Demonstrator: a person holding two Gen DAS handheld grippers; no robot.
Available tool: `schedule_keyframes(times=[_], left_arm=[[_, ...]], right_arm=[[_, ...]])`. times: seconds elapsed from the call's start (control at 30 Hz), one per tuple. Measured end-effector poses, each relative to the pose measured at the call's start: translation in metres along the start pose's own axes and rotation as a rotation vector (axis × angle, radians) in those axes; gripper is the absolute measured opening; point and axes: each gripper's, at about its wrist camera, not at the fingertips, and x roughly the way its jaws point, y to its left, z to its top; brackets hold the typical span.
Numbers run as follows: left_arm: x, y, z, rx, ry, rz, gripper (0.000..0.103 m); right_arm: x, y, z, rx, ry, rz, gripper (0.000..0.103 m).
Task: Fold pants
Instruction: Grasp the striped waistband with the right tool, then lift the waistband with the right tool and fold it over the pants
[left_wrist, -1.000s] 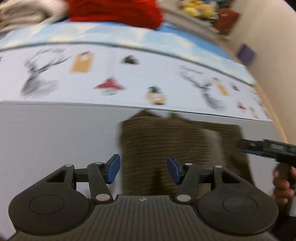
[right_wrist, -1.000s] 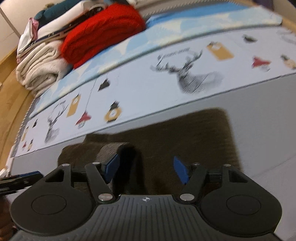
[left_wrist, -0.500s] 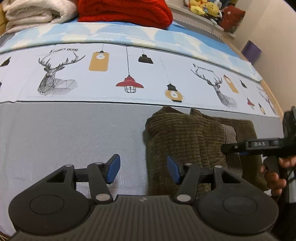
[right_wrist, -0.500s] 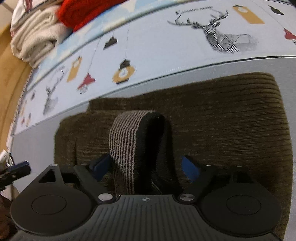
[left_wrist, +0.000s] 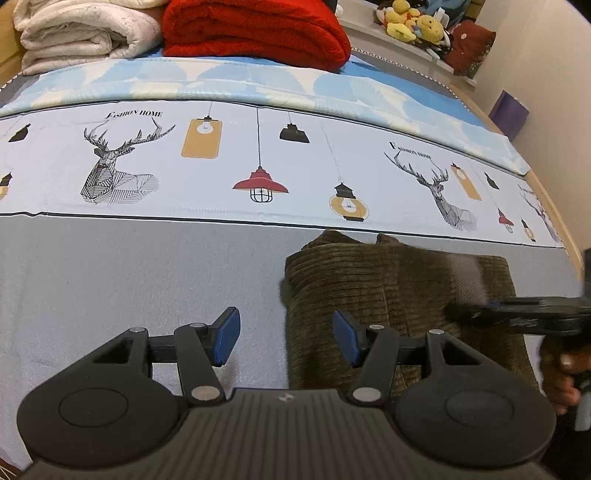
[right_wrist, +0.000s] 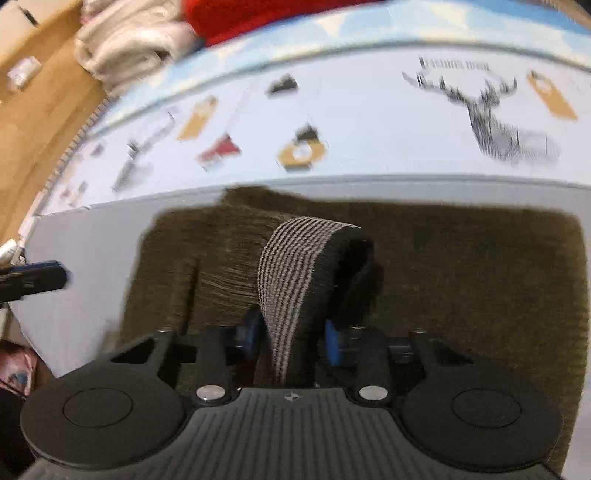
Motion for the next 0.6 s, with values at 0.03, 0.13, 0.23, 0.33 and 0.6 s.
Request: schedule_keyframes(times=[0.03,0.13,0.23,0.33,0.6], left_arm=[[0.0,-0.001,0.0,-0.003,-0.006,0.0,0.061],[0.0,-0.006,0.003,-0.02,-0.023,-0.009,0.06],[0.001,-0.015,0.007,-0.022,-0.039,-0.031,0.06],[0.007,-0.029,0.009,0.002,-0.035,-0.061,0.06],[0.033,-0.086,-0.003,0.196,0.067,-0.178,0.06]], right_arm=[[-0.015,-0.001,0.001,0.0,-0.048,0.035,0.027],[-0.063,-0.012,0.0,0.012,-0.205,0.108,0.025],[-0.1,-0.049,-0.006,0.112,-0.285,0.07,0.024],[-0.112,-0.101,-0.02,0.244,-0.22,-0.057,0.024],[-0.108,-0.145,-0.044,0.28,-0.059,-0.159,0.038]])
